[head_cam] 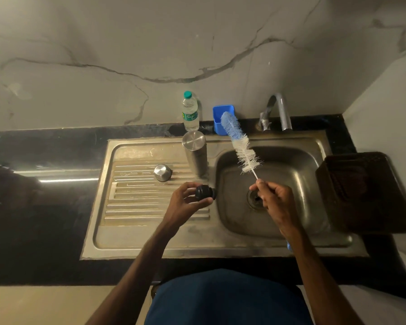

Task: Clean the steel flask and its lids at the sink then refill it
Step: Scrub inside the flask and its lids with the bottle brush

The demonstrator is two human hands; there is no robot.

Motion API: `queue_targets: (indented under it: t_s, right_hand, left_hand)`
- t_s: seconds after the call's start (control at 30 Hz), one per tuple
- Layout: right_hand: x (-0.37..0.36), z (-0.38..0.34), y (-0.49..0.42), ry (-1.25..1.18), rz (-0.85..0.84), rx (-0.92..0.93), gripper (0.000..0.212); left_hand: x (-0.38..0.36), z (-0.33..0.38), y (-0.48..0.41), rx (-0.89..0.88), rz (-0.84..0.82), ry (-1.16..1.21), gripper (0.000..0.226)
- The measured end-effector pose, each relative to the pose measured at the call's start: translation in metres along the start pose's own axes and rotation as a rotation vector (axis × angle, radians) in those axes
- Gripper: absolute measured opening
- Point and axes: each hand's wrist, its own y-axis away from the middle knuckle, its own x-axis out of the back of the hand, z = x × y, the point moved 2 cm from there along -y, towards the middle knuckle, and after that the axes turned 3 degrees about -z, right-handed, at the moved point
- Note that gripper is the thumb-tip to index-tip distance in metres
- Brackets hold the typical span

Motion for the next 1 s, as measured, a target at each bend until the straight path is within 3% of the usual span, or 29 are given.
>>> queue_targets:
  t_s: [0.13,0.23,0.5,0.77,1.0]
  right_hand:
    - [0.013,0.002,0.01,0.011,-0.03,0.046,0.031]
    - [0.028,0.001,0.013,0.007,-0.072,0.074,0.03]
    - [0.071,-0.012,0.032,0.043,-0.177,0.077,0.027]
    - [0.088,-0.025,0.05,-0.009,-0.317,0.054,0.024]
    - [0.056,-0.048,0.06,-0.002,-0.297,0.081,0.024]
  left_hand:
    - [-0.039,0.019,0.011,0.014,-0.102,0.259,0.042]
    - [-0.072,0.025,0.015,0.073,-0.122,0.45,0.046]
    - [-0.137,0.038,0.037,0.081,0.021,0.745,0.056]
    - [-0.149,0.056,0.05,-0.02,0.084,0.751,0.062]
    - [-0.104,0.079,0.037,-0.167,0.024,0.445,0.049]
